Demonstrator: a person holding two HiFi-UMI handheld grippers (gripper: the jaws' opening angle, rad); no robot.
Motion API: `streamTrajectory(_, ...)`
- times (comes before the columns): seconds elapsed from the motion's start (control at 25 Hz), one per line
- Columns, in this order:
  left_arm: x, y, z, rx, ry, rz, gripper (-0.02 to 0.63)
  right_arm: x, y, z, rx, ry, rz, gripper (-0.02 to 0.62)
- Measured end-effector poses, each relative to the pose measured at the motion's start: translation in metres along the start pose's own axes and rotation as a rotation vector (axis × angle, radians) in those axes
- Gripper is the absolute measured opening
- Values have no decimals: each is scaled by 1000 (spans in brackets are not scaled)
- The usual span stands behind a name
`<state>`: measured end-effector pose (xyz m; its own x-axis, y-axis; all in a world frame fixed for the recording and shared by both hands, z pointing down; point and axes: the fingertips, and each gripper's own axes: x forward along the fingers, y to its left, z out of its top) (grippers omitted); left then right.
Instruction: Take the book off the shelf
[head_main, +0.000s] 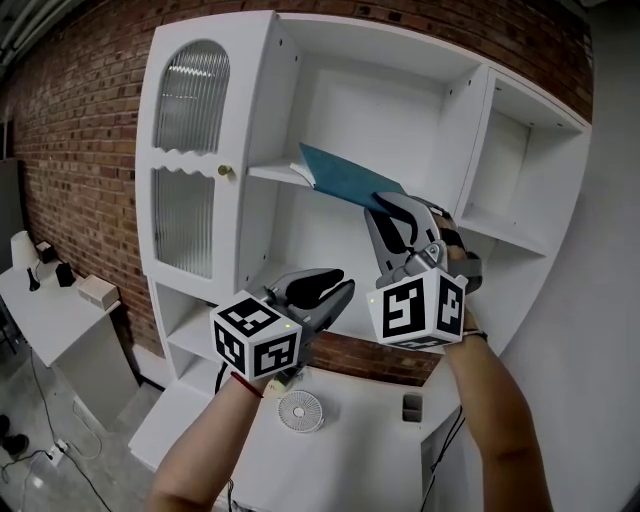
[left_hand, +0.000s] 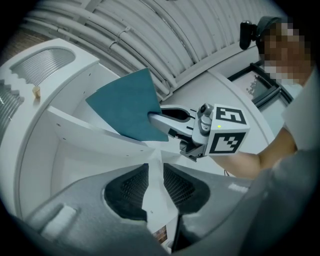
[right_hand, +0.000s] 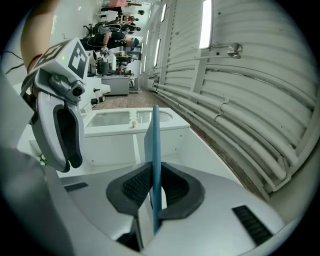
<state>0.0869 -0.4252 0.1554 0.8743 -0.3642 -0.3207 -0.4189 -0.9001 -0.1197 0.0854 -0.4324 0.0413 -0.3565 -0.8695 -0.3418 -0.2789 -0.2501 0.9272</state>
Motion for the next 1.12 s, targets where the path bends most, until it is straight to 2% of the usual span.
streamTrajectory(0.52, -13, -19, -6, 16, 2, 8, 80, -40, -4, 18, 59, -44, -78, 54)
streamTrajectory(0.76, -17, -36, -11, 19, 10, 7, 81, -66, 6, 13, 212, -50, -64, 54)
streamTrajectory(1.12, -26, -59, -42, -26, 45, 3, 81, -105, 58, -21, 513, -25, -24, 54)
